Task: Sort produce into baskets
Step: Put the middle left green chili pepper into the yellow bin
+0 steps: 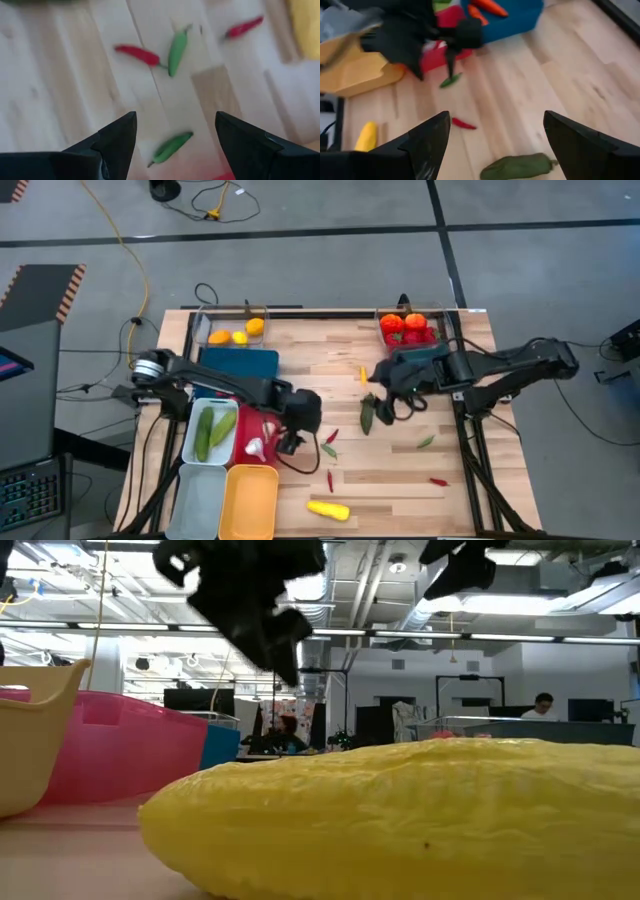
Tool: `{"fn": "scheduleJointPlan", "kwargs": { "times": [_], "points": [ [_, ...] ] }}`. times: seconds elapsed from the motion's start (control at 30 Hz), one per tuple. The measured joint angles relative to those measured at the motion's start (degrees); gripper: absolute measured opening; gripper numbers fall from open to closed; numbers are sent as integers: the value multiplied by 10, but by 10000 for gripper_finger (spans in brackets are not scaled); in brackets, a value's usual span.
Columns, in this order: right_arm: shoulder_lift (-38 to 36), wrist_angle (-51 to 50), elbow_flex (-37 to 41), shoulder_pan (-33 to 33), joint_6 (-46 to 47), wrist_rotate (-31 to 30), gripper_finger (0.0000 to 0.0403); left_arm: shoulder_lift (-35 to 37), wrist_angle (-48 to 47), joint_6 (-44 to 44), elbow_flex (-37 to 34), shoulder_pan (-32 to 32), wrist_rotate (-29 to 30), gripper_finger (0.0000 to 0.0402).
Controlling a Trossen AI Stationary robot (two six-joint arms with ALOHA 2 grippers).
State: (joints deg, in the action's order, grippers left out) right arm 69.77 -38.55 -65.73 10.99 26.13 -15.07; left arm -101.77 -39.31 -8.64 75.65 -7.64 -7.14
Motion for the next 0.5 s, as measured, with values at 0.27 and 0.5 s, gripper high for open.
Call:
{"fn": "scheduleJointPlan", "kwargs": {
  "times": [0.27, 0.5],
  "points": [
    [33, 11, 4, 74, 8, -6, 347, -90, -117, -35, 69, -5, 27, 256],
    [92, 24, 4, 112, 9, -8, 347, -119, -132, -43, 70, -12, 40, 256]
  ]
}}
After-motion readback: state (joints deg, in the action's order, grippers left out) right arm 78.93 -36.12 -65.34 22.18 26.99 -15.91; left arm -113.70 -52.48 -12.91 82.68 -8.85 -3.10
